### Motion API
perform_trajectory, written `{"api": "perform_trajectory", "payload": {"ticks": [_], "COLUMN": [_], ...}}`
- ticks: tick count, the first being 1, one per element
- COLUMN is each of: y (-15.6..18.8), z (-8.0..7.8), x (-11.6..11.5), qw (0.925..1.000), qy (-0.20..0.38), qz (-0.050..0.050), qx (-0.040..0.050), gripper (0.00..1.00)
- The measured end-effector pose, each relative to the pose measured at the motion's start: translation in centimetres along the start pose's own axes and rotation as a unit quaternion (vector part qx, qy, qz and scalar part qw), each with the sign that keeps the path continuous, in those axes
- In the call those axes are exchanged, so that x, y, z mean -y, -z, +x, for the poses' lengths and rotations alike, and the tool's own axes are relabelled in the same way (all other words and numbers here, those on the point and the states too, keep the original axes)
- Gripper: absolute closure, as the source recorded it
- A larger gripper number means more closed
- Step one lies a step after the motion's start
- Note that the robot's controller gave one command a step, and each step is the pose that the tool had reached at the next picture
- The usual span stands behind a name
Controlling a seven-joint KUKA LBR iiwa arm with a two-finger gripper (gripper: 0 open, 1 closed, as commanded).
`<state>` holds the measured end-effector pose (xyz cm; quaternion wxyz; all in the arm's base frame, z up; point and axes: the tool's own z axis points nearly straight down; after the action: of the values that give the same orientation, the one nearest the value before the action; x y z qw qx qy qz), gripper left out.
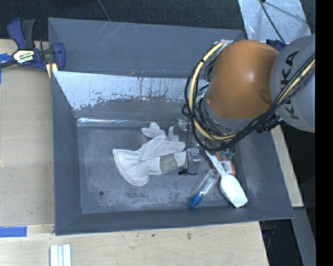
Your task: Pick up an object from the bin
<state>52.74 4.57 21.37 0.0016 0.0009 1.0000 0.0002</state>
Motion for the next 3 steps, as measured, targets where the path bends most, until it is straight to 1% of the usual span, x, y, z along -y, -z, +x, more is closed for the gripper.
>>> {"api": "perform_trajectory", "payload": {"ticks": [1,2,3], "y": [0.0,-3.8,-10.1], "z": [0.0,-2.9,-4.9], "x": [0.0,-0.1,0.6], "qw": [1.0000,1.0000,0.9999], "qy": [0.000,-0.006,-0.016], "qz": [0.000,0.000,0.000], "qx": [0.0000,0.0048,0.0020], "gripper": [0.00,0.00,0.00]}}
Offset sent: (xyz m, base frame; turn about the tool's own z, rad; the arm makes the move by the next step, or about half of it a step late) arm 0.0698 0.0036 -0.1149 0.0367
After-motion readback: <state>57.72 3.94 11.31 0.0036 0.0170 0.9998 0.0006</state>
